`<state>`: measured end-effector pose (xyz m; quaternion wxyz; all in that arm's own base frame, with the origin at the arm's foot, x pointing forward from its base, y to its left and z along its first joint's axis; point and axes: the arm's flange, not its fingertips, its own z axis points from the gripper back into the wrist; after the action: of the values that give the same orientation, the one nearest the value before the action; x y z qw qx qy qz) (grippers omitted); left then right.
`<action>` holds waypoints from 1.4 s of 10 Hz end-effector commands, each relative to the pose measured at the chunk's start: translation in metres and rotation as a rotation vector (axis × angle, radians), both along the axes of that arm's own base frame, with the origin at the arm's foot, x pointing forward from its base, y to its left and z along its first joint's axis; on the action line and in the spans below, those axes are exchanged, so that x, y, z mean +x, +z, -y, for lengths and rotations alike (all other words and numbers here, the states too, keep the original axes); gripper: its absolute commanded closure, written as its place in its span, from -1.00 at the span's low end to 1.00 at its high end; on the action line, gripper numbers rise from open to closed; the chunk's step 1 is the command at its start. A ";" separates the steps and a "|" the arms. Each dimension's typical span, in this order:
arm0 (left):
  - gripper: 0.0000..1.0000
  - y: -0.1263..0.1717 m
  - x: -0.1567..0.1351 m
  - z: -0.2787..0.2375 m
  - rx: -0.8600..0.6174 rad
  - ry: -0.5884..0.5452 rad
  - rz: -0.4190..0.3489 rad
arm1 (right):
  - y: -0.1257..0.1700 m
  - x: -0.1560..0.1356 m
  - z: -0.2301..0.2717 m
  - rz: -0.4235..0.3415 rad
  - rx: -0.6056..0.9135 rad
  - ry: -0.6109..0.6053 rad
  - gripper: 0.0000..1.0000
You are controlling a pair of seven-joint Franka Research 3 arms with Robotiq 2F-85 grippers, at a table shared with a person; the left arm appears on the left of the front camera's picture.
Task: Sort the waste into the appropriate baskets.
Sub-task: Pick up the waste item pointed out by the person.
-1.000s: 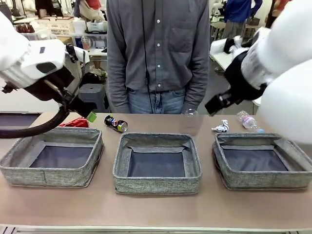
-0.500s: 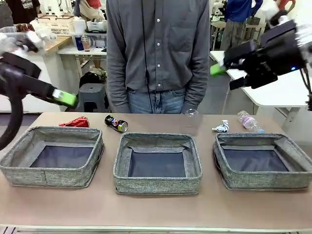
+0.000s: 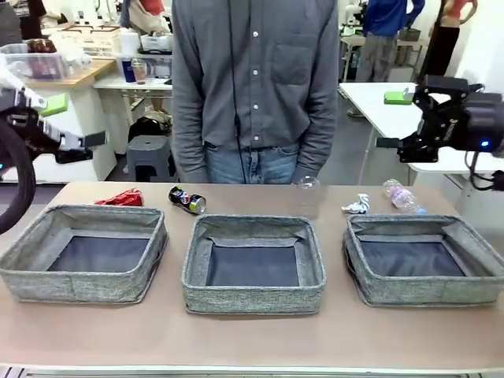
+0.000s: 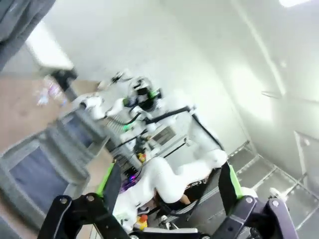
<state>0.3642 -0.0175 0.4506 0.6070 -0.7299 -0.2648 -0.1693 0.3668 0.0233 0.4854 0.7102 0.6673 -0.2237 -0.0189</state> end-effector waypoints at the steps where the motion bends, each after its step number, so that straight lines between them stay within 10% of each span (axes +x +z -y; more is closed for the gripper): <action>1: -1.00 0.023 -0.009 -0.003 -0.038 -0.010 0.067 | 0.023 -0.011 -0.017 -0.022 -0.060 0.026 -1.00; 14: -1.00 0.023 -0.009 -0.003 -0.038 -0.010 0.067 | 0.023 -0.011 -0.017 -0.022 -0.060 0.026 -1.00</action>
<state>0.3562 -0.0122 0.4711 0.5944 -0.7293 -0.2784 -0.1932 0.3537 0.0375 0.5055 0.7412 0.6388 -0.2065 -0.0026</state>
